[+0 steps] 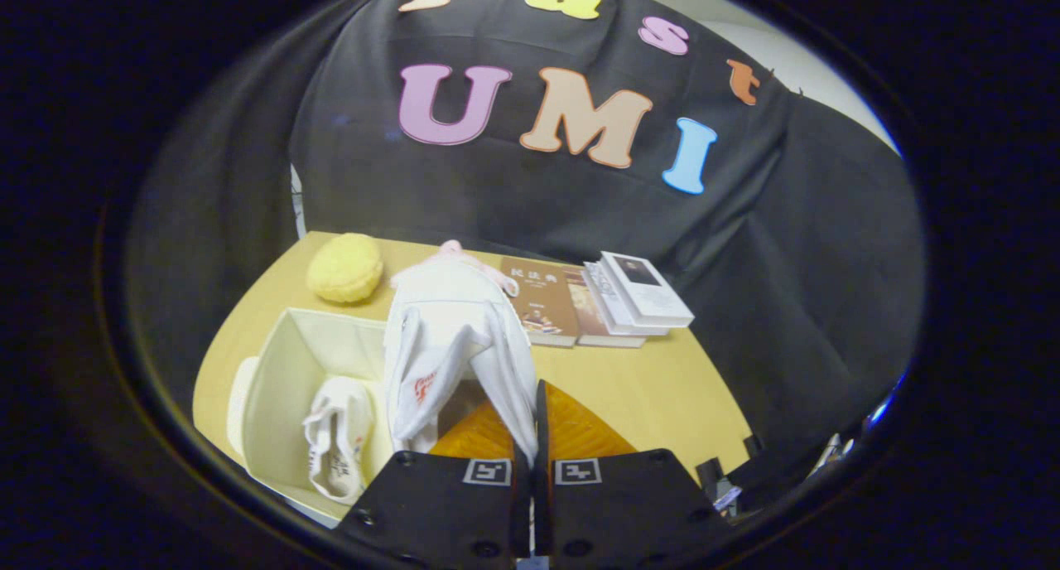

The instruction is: Open the storage box then place both shoes into the box .Put the left shoe in first, then the right shoe, with the right side of both shoes facing outward in a uniform manner.

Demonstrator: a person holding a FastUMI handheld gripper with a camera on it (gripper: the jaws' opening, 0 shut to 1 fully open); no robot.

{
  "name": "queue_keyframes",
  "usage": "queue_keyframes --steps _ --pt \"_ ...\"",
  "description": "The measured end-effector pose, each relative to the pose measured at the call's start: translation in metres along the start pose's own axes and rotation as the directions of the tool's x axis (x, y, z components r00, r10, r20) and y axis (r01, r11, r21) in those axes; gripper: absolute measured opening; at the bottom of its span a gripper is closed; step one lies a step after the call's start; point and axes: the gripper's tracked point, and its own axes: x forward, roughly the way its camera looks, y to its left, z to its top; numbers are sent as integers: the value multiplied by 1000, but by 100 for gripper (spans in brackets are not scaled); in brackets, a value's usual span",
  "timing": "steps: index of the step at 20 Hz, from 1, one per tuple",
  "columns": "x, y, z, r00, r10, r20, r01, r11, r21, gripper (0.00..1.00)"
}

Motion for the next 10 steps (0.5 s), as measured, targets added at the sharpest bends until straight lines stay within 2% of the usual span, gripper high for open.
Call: queue_keyframes --steps 4,10 --pt "19 53 -10 993 107 -50 -104 992 71 5" --pt "43 81 -49 975 147 -164 -142 989 44 6"
